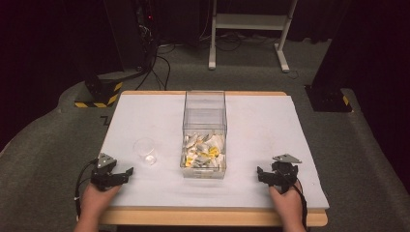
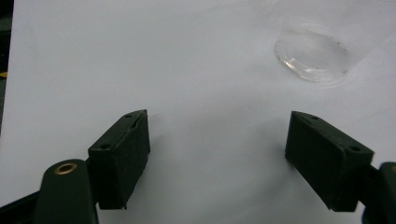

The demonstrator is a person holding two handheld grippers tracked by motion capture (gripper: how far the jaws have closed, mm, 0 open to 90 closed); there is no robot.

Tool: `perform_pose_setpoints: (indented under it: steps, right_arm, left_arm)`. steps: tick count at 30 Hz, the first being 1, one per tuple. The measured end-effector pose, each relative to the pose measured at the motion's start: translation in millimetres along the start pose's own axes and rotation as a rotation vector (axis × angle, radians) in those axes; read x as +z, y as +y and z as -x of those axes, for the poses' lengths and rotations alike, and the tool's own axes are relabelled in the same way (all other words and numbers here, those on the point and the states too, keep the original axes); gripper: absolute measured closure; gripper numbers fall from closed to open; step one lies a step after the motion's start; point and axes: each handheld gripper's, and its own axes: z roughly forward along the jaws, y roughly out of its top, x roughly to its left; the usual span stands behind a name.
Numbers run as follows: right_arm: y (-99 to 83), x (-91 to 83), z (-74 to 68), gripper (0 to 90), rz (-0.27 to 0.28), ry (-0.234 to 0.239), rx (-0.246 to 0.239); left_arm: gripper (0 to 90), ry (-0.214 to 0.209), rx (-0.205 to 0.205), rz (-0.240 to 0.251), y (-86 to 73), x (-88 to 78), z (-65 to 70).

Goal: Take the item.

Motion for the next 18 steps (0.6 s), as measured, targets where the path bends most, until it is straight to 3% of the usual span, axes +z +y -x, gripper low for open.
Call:
perform_pose_setpoints:
  steps: [15, 18]
  right_arm:
    - [-1.0, 0.0, -0.1, 8.4, 0.005, 0.0, 0.0]
    - [-1.0, 0.0, -0.3, 8.5, 0.005, -0.001, 0.0]
  left_arm:
    - [22.1, -0.002, -0.007, -0.003, -0.3, -2.0, 2.8]
    - [22.1, -0.006, 0.012, -0.004, -0.2, -2.2, 4.6]
